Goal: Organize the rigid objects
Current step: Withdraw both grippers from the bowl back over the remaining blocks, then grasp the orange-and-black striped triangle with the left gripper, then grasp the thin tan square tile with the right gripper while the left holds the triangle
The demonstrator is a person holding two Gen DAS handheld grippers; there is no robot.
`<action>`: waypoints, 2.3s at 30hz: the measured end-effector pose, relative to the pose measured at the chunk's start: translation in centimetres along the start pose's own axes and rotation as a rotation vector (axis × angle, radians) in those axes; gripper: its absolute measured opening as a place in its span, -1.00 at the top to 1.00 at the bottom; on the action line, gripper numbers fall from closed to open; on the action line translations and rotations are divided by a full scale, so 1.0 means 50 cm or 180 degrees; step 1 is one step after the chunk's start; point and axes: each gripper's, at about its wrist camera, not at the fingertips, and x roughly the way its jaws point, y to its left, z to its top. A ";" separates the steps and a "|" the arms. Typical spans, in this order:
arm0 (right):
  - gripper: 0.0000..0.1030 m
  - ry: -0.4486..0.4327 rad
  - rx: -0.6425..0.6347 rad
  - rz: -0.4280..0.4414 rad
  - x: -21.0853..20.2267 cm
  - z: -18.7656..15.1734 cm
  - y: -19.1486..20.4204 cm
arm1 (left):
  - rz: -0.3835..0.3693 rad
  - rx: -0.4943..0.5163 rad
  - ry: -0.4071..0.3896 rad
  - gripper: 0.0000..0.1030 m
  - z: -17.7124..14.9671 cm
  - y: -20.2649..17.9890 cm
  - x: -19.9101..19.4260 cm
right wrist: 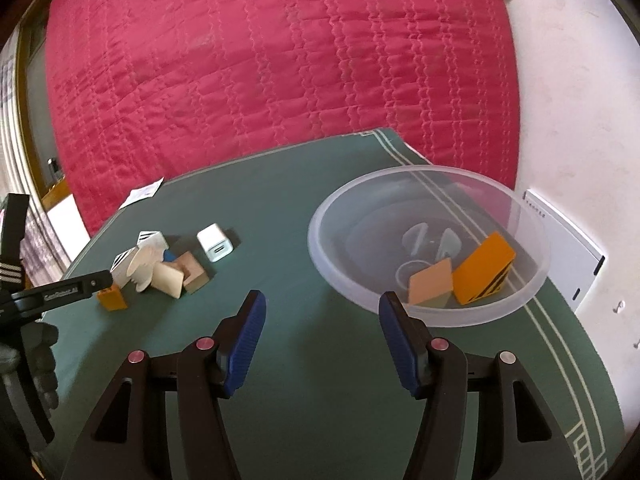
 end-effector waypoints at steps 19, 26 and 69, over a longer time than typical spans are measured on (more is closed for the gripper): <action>-0.17 0.0336 -0.0089 0.0204 0.033 -0.009 0.075 | -0.0159 0.0129 0.0166 -0.52 -0.011 0.016 0.064; -0.17 0.0663 -0.0098 0.0516 0.072 -0.010 0.115 | -0.0335 0.0089 0.0141 0.06 -0.015 0.022 0.062; -0.17 0.0986 -0.0342 0.1182 0.238 0.052 0.316 | -0.0489 -0.0304 0.0059 0.06 -0.034 0.092 0.025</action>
